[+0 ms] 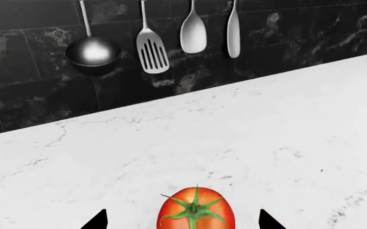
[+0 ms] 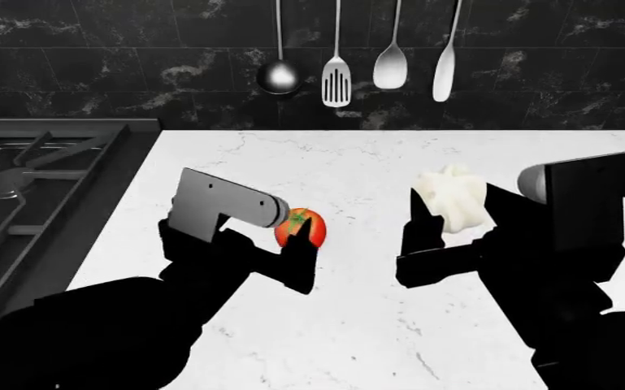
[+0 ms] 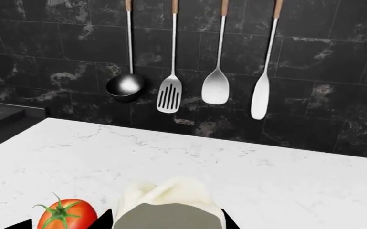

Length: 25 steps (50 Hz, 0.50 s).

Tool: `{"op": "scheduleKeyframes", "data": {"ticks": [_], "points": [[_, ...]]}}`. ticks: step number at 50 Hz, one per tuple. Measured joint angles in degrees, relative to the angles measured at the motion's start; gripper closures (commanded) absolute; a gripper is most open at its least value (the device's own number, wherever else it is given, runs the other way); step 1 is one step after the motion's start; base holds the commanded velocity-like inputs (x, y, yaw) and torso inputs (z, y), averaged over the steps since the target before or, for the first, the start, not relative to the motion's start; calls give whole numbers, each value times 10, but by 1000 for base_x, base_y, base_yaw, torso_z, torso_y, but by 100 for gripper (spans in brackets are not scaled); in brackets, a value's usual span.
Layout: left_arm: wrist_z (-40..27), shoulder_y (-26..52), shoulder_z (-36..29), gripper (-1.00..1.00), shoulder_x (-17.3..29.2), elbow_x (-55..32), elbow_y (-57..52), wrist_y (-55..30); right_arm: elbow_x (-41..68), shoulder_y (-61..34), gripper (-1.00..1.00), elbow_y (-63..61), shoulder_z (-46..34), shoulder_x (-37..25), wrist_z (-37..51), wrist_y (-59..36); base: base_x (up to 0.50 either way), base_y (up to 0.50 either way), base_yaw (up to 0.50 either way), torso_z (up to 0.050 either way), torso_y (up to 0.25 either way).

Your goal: Place both pans onto different burners. Then place the tomato and the dumpling on different pans.

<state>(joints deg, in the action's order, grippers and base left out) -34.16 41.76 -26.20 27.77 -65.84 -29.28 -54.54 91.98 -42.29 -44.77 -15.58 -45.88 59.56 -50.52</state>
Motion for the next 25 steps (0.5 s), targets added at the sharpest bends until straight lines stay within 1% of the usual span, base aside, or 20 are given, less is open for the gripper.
{"op": "scheduleKeyframes", "data": {"ticks": [10, 25], "points": [[27, 14, -35, -100, -24, 39, 56, 14, -8, 15, 100, -5, 6, -4, -9, 8, 0, -2, -1, 0, 0], [62, 28, -68, -100, -55, 87, 128, 34, -23, 36, 100, -5, 12, -6, -26, 20, 0, 0, 0, 0, 0]]}}
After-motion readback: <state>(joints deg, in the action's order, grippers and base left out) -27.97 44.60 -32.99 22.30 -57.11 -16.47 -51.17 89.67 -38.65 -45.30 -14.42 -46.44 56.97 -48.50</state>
